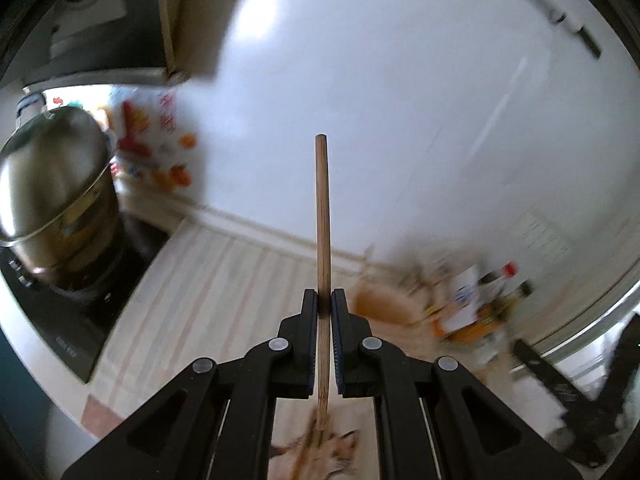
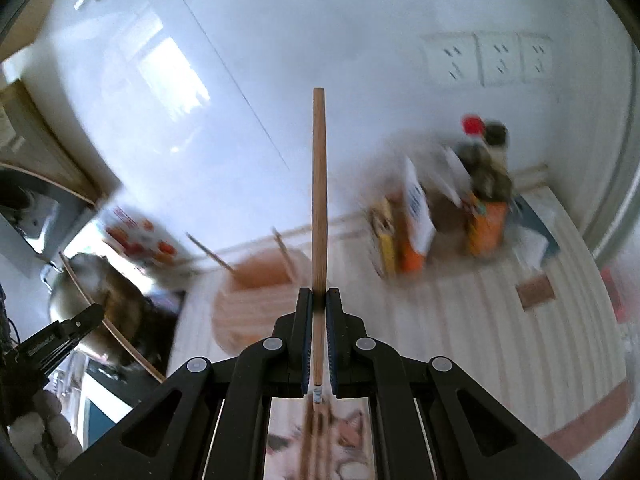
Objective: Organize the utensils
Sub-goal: 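Lift the left tool's chopstick above the holder while the right tool carries its chopstick there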
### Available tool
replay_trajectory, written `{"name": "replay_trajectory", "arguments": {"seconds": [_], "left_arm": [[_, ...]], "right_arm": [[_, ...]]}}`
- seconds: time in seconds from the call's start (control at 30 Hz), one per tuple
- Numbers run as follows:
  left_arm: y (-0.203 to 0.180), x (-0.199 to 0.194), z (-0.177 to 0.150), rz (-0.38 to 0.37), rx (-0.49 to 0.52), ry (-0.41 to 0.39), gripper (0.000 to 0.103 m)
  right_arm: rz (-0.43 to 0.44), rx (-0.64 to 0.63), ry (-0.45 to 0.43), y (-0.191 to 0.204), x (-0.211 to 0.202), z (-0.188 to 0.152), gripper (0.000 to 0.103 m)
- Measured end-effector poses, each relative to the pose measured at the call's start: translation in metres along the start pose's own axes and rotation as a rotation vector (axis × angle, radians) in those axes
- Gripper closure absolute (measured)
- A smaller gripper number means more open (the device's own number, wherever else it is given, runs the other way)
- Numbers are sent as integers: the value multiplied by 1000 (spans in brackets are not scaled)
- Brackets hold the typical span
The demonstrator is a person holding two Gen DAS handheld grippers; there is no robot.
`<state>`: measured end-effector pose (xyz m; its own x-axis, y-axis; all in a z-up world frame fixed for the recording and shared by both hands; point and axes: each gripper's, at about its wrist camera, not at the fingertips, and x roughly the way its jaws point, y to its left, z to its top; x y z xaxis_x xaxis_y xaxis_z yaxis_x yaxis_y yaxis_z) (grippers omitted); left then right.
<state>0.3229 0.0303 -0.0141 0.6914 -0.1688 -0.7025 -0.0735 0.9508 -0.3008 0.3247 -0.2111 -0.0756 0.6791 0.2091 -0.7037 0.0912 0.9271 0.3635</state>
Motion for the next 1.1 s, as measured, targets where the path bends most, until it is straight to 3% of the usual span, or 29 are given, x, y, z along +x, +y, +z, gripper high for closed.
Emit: {"name": "replay_trajectory", "arguments": {"seconds": [0.2, 0.47, 0.73, 1.1], "left_arm": [[-34, 7, 39, -34, 23, -76, 99], [-53, 70, 63, -32, 37, -66, 99], [-51, 119, 52, 21, 40, -54, 99], [-38, 135, 32, 62, 16, -1, 98]], "right_arm": [[27, 14, -58, 25, 16, 47, 96], [-7, 48, -76, 33, 58, 83, 96], [-38, 43, -49, 26, 92, 86, 96], [-37, 37, -3, 24, 114, 71, 96]]}}
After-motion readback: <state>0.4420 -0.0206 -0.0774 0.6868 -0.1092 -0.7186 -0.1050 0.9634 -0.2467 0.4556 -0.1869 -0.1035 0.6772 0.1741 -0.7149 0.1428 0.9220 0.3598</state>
